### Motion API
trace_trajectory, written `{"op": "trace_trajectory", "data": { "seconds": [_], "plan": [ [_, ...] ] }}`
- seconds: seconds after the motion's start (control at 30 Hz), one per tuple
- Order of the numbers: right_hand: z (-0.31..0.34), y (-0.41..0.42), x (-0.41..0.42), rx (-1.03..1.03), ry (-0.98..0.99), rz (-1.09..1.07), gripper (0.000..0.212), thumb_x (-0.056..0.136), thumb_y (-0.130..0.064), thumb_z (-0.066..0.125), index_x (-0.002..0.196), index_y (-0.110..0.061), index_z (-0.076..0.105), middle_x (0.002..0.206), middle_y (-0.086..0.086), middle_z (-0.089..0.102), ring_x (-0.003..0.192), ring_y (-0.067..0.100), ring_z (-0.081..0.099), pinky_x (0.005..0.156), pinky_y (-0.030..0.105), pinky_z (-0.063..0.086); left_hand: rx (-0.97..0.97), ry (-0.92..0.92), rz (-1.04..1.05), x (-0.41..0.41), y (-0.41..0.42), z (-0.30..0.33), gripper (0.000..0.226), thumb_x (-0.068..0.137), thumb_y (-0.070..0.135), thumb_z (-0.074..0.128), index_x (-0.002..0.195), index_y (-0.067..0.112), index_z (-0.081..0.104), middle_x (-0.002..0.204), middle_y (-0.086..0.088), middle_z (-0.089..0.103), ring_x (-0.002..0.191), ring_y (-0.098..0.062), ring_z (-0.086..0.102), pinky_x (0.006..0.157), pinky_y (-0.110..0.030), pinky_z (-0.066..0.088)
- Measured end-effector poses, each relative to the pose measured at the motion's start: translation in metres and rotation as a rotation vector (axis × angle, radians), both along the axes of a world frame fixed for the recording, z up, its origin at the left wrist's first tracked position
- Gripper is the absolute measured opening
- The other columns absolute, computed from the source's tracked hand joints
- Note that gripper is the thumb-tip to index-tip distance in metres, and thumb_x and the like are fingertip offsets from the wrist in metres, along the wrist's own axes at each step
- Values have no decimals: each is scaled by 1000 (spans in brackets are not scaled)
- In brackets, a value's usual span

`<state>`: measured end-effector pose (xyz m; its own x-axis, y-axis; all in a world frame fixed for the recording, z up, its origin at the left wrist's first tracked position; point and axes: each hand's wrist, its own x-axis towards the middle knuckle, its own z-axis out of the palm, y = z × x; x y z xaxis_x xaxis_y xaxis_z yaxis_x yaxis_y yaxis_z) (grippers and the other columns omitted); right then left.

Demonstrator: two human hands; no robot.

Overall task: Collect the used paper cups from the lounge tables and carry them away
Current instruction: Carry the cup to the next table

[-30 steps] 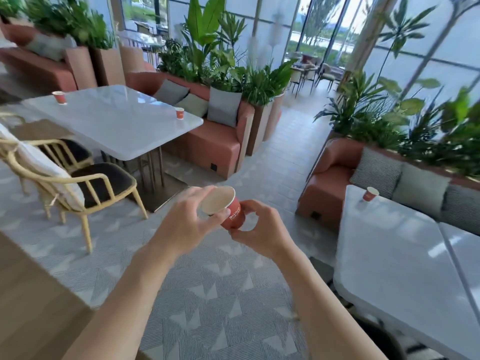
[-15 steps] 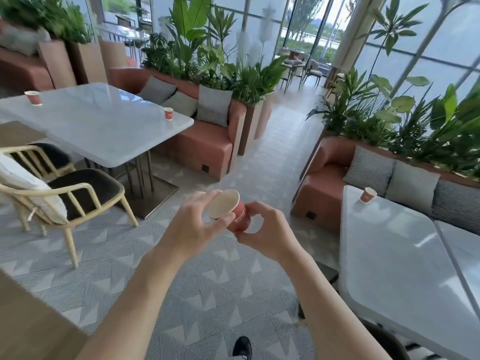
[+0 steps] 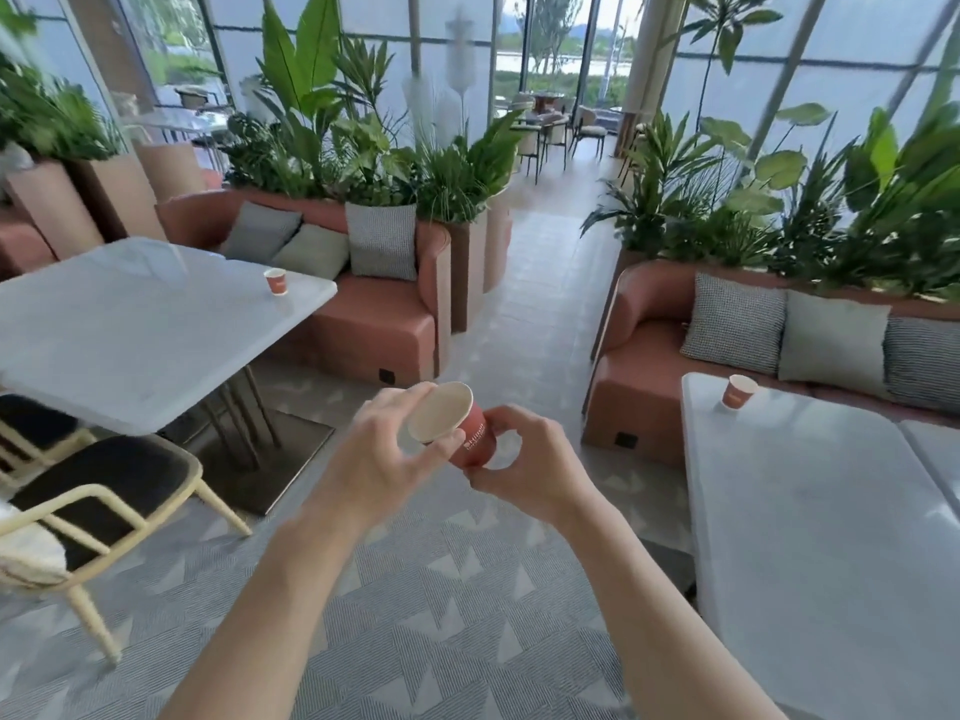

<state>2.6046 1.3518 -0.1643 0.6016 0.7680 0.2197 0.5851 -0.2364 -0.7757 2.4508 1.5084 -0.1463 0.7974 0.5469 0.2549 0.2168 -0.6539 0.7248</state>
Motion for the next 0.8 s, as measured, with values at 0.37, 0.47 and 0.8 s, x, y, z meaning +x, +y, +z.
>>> {"op": "trace_trajectory", "data": {
  "seconds": [0.37,0.47,0.8],
  "plan": [
    [-21,-19,181,12,53,-109,45,67,-29,90,108,-28,74,103,-12,73,101,8,67,95,32,54,-21,40,-138,202,-5,-9,67,86,71,63,143,37,58,127,15,59,123,-8,54,107,-38,47],
    [-31,-29,219,30,72,-157,45,65,-30,90,107,-29,74,101,-13,73,100,7,67,93,31,54,-28,46,-187,247,-10,-15,57,84,73,64,137,51,54,124,23,58,121,3,53,99,-22,43],
    [-65,-42,324,63,107,-372,42,63,-37,87,102,-35,70,99,-13,72,95,9,69,82,32,58,39,94,-383,397,-2,-38,68,89,62,73,148,36,55,132,31,52,120,17,43,99,4,24]
  ]
}}
